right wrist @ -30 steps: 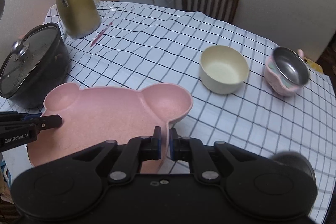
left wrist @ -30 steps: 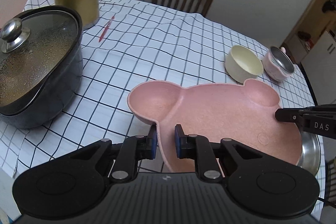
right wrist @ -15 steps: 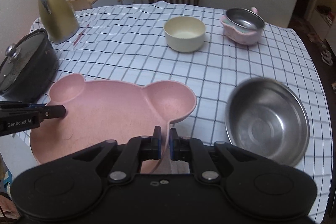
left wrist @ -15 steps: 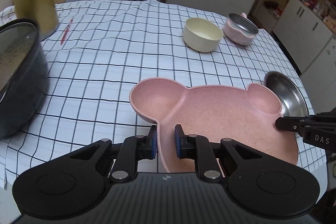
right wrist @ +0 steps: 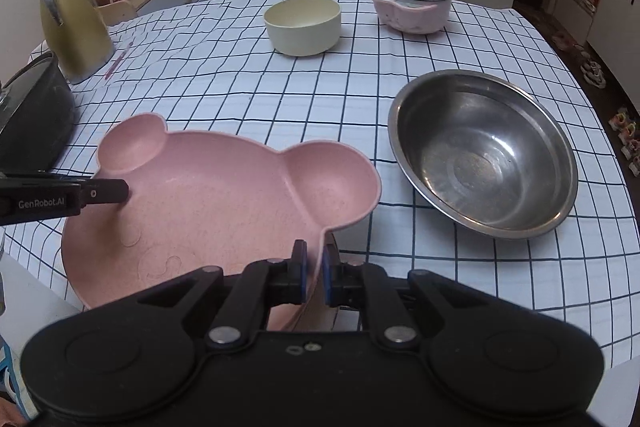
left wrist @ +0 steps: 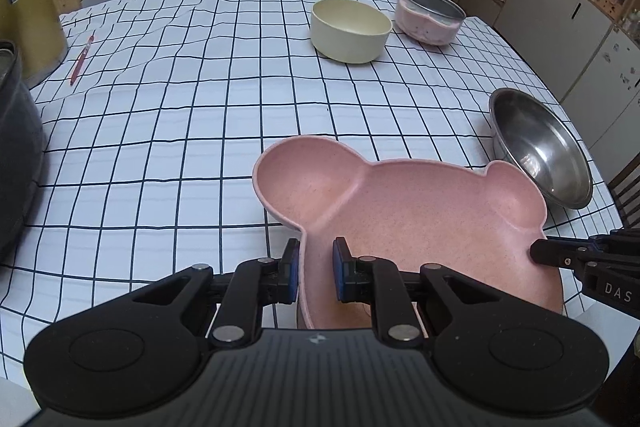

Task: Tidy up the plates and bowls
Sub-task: 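Carry the pink plate over the white plate stack and lower it on top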

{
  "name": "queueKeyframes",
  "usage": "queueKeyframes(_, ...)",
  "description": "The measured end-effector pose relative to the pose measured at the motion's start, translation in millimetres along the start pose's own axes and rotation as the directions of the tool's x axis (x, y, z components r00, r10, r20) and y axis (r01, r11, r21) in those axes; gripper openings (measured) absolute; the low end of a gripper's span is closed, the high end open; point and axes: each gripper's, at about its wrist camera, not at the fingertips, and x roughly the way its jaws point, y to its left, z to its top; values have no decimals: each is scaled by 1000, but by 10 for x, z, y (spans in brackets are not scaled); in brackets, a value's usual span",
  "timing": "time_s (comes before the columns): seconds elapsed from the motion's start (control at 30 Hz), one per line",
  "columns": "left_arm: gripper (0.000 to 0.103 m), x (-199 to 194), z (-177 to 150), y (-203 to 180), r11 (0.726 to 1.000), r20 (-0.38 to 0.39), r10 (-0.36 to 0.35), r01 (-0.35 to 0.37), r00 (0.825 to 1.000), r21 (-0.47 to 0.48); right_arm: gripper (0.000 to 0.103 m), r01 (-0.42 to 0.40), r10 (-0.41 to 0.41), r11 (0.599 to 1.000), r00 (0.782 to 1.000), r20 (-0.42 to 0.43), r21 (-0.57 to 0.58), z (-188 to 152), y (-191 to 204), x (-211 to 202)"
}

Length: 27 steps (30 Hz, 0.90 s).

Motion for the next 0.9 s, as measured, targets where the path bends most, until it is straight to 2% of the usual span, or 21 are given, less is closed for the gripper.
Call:
queueKeyframes(0.53,16,92,-138,15,999,-23,-38,38,999,3,9,34,-34,999,999,4,-11,-162,4,9)
queueKeyframes(0.9,16,134,-165,-4,1000,-23,-8,9,1000,25,9,65,-65,996,998,4,-53,-246,68,74)
